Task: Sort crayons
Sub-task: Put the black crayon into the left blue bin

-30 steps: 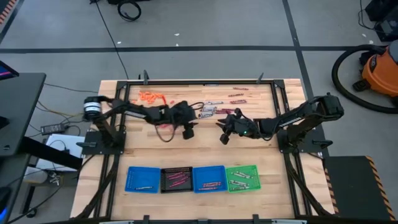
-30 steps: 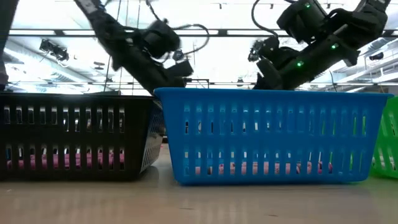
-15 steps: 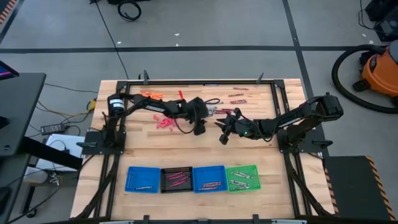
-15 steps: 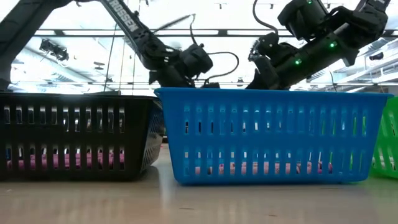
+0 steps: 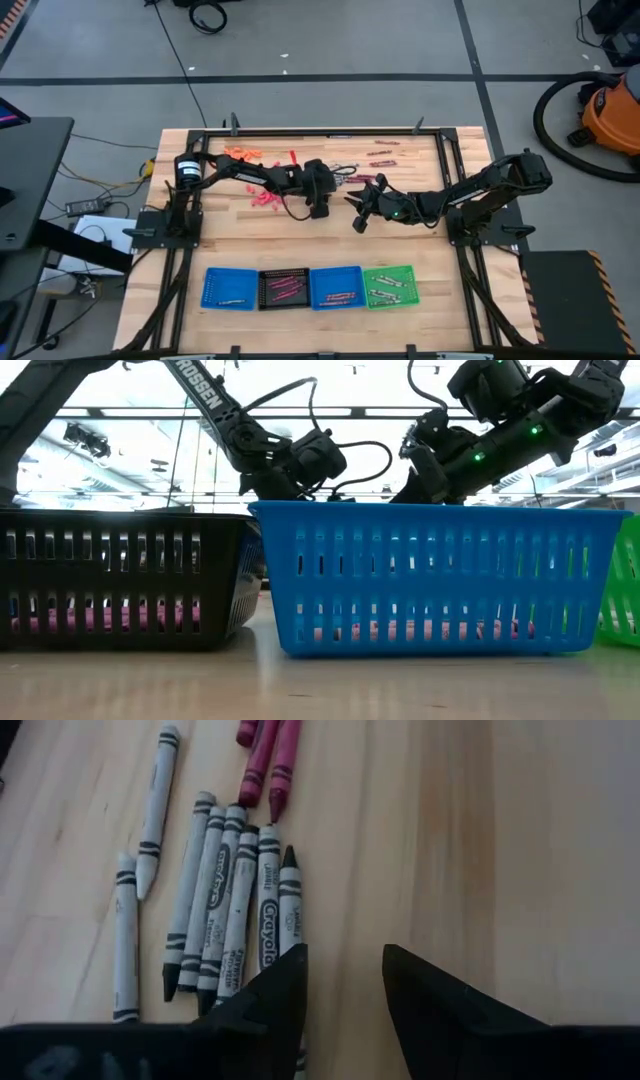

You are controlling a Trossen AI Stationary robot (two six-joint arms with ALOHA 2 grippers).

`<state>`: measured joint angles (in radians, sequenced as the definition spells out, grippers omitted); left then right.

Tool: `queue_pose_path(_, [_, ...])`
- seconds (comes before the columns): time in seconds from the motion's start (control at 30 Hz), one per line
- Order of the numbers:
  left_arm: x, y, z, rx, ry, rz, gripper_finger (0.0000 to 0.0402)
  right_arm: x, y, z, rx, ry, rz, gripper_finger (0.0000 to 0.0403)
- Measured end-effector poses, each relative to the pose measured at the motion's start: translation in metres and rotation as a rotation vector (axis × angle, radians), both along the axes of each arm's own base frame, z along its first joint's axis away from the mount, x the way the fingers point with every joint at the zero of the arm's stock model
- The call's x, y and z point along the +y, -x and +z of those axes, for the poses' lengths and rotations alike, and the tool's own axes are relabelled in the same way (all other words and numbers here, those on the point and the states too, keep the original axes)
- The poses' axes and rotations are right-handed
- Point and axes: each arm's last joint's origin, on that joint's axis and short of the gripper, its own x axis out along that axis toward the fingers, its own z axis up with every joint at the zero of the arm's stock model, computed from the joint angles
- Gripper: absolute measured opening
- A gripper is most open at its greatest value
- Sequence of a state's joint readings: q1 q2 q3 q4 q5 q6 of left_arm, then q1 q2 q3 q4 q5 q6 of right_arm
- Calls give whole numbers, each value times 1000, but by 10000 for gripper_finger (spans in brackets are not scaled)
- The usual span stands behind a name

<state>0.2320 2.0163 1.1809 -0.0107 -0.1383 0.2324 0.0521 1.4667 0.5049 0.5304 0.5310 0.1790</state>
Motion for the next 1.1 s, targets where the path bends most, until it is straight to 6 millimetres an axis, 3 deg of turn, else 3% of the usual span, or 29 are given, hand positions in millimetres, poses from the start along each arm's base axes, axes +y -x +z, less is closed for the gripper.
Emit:
queue_pose_path(0.27, [6, 1, 1, 1, -56, 25, 143, 0, 0, 0, -5, -4, 6, 86])
queue_pose_path(0.5, [21, 6, -1, -7, 48, 30, 143, 1, -1, 1, -12, -7, 27, 86])
queue_pose_path(0.8, [-2, -1, -8, 36, -6, -12, 143, 1, -1, 1, -11, -7, 29, 86])
queue_pose_path(1.1, [-6, -2, -8, 58, -89, -12, 143, 2, -1, 1, -15, -23, 48, 86])
